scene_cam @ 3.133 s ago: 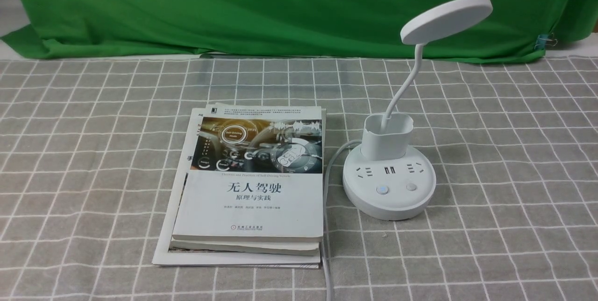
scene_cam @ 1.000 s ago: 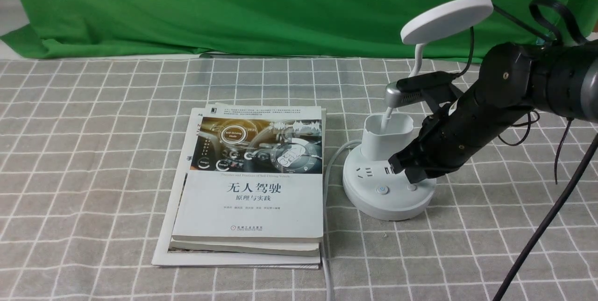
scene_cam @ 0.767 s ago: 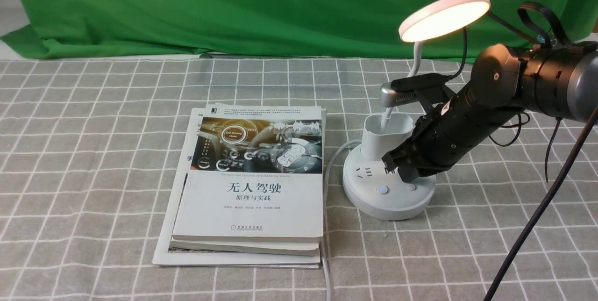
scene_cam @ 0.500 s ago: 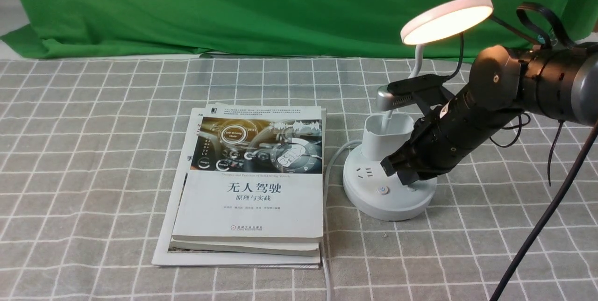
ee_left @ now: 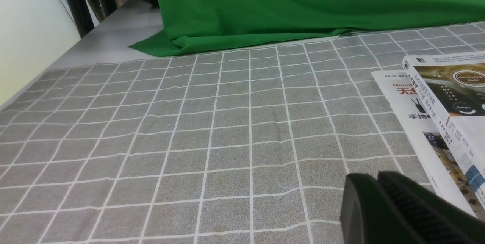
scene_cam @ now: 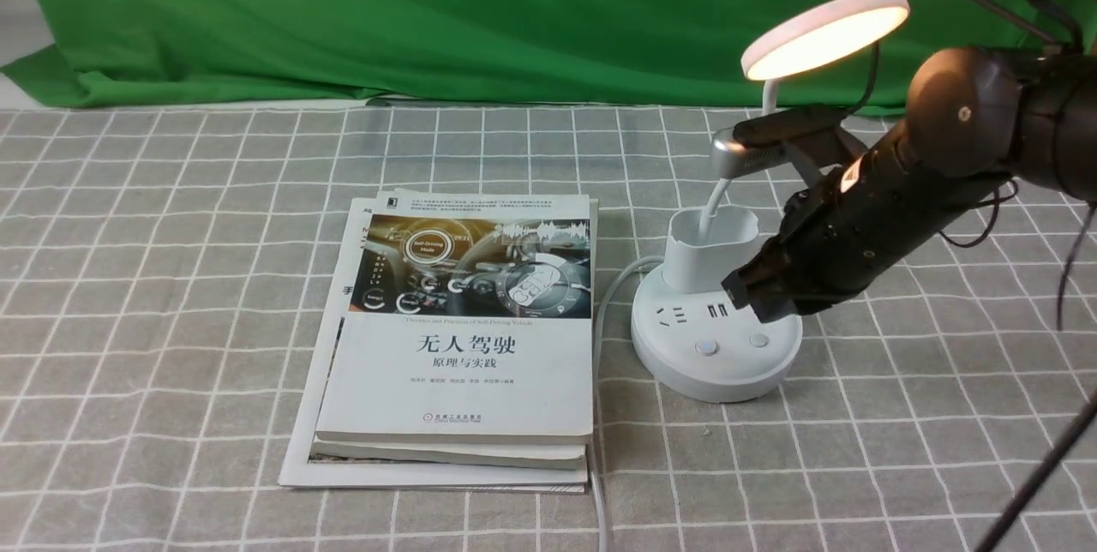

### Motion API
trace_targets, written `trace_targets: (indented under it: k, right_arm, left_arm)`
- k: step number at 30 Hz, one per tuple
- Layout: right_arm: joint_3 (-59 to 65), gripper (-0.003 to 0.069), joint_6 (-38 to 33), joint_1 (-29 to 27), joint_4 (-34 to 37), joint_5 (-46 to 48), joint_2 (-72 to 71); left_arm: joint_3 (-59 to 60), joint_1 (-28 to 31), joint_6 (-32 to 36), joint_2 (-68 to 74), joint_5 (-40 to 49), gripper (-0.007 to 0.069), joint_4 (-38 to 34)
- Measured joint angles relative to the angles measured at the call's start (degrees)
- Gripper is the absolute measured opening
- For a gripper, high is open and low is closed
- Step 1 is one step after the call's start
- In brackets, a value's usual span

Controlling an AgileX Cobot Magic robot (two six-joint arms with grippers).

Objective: Turn on the desk lamp on the grey coffee tablecloth with your hand.

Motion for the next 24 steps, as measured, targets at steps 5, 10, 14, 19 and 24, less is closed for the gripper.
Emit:
trace_targets:
  k: [5,10,14,19,24]
  right_arm:
    - [6.45,0.0032,1.17,0.00,-0.17,-0.96,-7.45]
    - [15.04,0.0032,3.33,0.00,-0.22,-1.67,-17.48]
    - [21.80,0.0034,5.42,0.00,-0.22,-2.57,-25.39]
    - [28.70,0.0038,9.35,0.00,-0.22,0.16,-34.36]
    - [30.17,0.0050,11.67,0.00,-0.22,4.23,-40.90]
  left_arm:
    - [0.00,0.00,0.00,0.00,0.00,0.0019,0.00]
    - [0.00,0.00,0.06,0.00,0.00,0.0019,0.00]
    - [0.00,0.00,0.06,0.00,0.00,0.0019,0.00]
    - [0.00,0.00,0.06,0.00,0.00,0.0019,0.00]
    - [0.00,0.00,0.06,0.00,0.00,0.0019,0.00]
